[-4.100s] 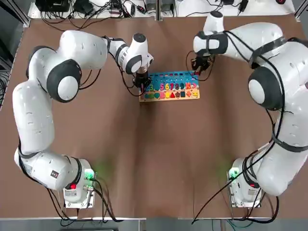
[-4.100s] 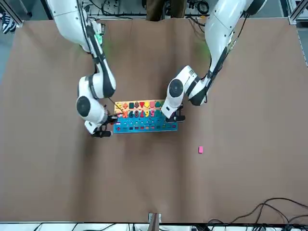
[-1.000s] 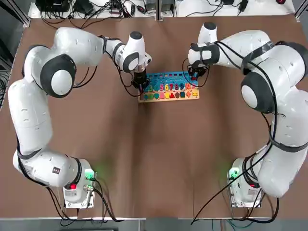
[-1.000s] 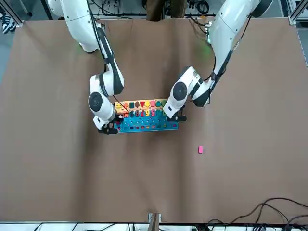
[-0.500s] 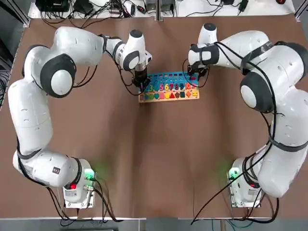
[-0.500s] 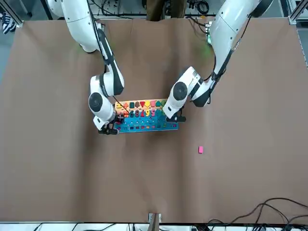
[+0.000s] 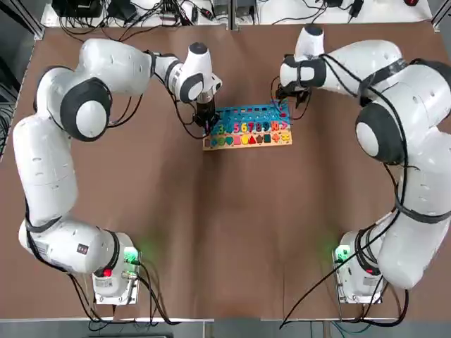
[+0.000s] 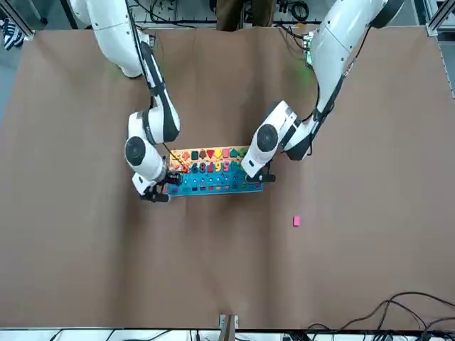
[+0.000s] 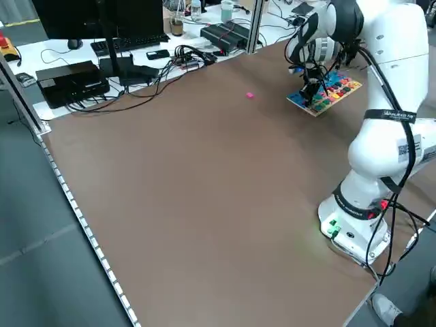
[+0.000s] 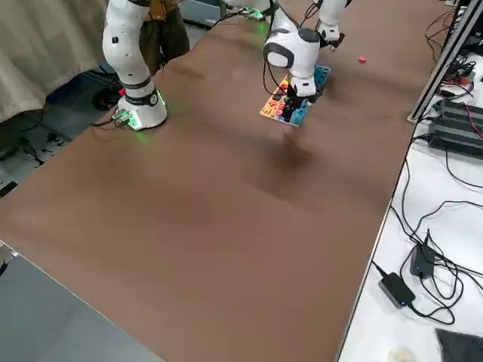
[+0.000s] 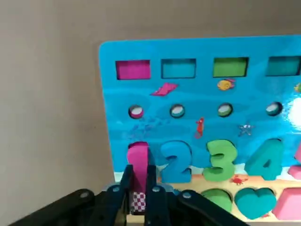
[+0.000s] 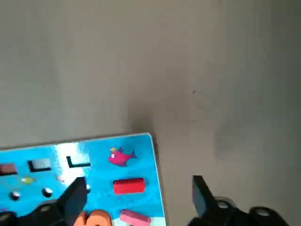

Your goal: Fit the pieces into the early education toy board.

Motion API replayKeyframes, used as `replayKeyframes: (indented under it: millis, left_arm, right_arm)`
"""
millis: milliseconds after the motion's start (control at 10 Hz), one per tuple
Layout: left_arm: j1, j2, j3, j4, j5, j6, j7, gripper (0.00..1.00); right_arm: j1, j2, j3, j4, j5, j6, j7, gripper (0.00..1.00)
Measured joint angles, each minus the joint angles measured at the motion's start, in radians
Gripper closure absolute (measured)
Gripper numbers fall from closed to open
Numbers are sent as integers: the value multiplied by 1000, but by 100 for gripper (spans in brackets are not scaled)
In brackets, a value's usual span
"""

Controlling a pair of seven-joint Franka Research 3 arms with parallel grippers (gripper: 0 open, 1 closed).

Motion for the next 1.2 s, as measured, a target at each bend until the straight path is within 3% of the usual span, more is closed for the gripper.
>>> replayKeyframes:
  millis: [600,800,1100,1200]
  left_arm:
    - [-2,6,-4,2,0,-5,1,86]
    - [-2,9,-4,6,0,-7,1,86]
    - [0,16,-3,17,0,-12,1,86]
    - [0,18,-2,21,0,-13,1,86]
  right_arm:
    - [-16,-214,-175,172,-15,-442,-3,0]
    - [-26,-258,-274,302,-114,-651,-42,0]
    - [-64,-310,-294,380,-276,-687,-142,0]
    - [-130,-322,-263,390,-283,-688,-182,0]
